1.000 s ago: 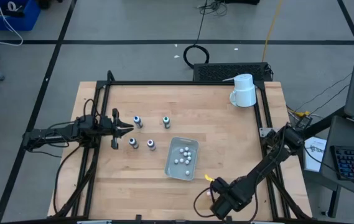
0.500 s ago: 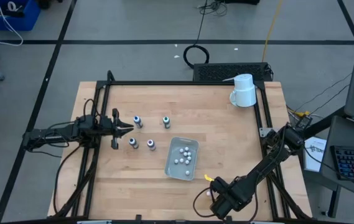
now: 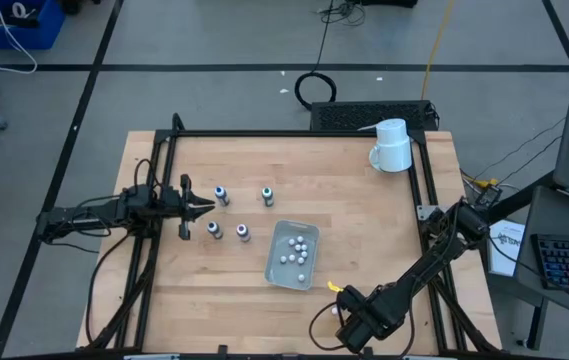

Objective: Pick & Place food coloring
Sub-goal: Put the small black food coloring bottle into the white bin

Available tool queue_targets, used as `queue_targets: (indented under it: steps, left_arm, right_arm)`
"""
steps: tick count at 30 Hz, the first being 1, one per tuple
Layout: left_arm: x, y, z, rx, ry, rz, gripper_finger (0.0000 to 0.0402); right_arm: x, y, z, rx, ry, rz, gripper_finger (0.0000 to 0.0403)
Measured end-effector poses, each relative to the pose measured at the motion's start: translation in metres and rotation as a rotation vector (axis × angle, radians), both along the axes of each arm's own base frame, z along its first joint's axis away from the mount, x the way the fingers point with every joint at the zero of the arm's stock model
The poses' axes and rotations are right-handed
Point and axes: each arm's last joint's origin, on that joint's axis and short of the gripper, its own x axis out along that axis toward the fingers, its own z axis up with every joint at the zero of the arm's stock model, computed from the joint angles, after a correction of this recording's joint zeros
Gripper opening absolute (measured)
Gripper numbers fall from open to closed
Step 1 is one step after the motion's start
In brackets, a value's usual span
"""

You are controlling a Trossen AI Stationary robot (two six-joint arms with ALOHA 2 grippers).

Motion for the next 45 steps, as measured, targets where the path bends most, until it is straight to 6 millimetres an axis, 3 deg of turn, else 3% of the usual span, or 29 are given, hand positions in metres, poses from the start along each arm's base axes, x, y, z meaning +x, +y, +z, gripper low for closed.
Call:
queue_targets:
  steps: [10, 29, 45]
  left_arm:
    - [0.0, 0.0, 0.0, 0.0, 0.0, 0.0, 0.0058]
    - [0.0, 0.0, 0.0, 0.0, 0.0, 0.0, 0.0058]
    - [0.0, 0.0, 0.0, 0.0, 0.0, 0.0, 0.0058]
  right_arm:
    - [0.0, 0.0, -0.001, -0.001, 0.0, 0.003, 0.0093]
    - [-0.002, -0.002, -0.024, 0.035, -0.028, 0.003, 0.0093]
    - [-0.003, -0.001, -0.024, 0.073, 0.006, 0.01, 0.0093]
